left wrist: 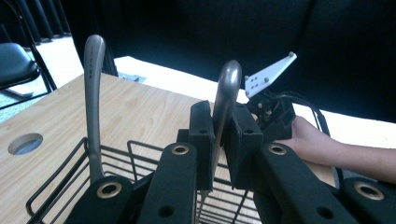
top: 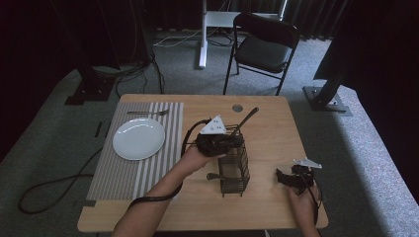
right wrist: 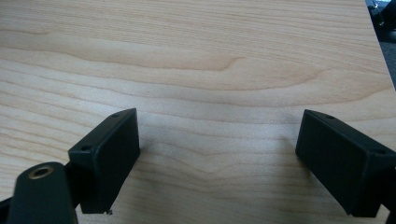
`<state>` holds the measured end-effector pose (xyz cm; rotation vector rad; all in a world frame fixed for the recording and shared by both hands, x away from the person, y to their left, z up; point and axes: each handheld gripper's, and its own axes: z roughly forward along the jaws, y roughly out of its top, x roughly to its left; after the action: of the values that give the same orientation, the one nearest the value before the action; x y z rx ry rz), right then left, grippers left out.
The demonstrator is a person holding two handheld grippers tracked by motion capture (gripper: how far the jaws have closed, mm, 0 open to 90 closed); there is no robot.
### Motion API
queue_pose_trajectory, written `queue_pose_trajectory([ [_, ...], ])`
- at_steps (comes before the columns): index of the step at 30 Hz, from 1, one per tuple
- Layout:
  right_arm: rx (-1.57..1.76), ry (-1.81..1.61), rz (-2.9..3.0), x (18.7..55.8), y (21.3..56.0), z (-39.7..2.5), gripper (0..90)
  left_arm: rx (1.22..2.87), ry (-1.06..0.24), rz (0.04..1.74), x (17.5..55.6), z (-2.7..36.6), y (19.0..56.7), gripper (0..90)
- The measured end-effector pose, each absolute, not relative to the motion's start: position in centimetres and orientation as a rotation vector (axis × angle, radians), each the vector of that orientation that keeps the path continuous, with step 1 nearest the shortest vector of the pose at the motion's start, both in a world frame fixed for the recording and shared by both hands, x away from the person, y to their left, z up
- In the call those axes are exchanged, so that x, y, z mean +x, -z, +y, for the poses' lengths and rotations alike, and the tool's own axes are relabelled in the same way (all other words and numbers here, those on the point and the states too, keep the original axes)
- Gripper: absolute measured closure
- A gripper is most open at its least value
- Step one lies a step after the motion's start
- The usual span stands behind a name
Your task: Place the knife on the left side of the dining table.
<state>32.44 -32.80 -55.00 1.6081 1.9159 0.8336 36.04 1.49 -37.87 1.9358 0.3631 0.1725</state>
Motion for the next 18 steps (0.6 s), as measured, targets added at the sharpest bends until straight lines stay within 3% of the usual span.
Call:
queue_pose_trajectory([
  [18, 1.623, -0.824, 1.903, 32.5, 55.0, -32.8, 11.1, 1.927, -0.205, 0.390, 36.4, 0.1, 37.7, 83.5],
])
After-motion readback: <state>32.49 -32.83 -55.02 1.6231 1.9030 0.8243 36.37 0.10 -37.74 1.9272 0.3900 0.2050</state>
